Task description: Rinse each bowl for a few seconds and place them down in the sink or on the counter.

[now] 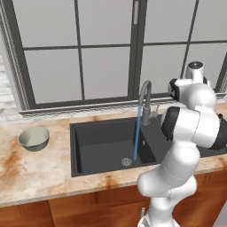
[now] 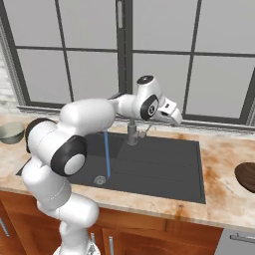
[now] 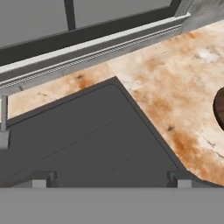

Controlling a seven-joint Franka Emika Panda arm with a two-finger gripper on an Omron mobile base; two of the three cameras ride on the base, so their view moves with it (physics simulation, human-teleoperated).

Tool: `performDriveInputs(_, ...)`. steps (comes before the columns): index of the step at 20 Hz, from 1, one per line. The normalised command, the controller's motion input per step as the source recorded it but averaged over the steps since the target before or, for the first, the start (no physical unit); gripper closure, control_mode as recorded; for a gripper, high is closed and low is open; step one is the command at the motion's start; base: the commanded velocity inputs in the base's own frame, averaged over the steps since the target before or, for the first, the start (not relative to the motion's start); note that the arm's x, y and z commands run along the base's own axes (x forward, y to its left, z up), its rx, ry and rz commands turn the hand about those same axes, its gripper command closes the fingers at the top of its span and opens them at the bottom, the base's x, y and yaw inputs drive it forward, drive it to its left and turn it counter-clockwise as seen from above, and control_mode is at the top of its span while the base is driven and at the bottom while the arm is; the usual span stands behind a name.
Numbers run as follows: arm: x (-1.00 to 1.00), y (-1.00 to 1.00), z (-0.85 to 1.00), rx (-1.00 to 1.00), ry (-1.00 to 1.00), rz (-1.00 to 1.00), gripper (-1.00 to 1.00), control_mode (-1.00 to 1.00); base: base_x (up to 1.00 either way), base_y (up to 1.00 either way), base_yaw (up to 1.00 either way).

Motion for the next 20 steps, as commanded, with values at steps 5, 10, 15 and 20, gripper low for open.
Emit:
performDriveInputs(5, -0.60, -0.22, 0.00, 0.00, 0.13, -0.04, -1.00, -1.00, 0.00, 0.00, 0.00)
performDriveInputs(10, -0.48, -0.23, 0.01, 0.00, 0.05, 0.00, -1.00, -1.00, 0.00, 0.00, 0.00)
performDriveInputs(15, -0.40, -0.05, -0.06, -0.01, 0.01, 0.00, -1.00, -1.00, 0.00, 0.00, 0.00)
performDriveInputs(20, -0.33, -0.09, -0.04, 0.00, -0.01, 0.00, -1.00, -1.00, 0.00, 0.00, 0.00)
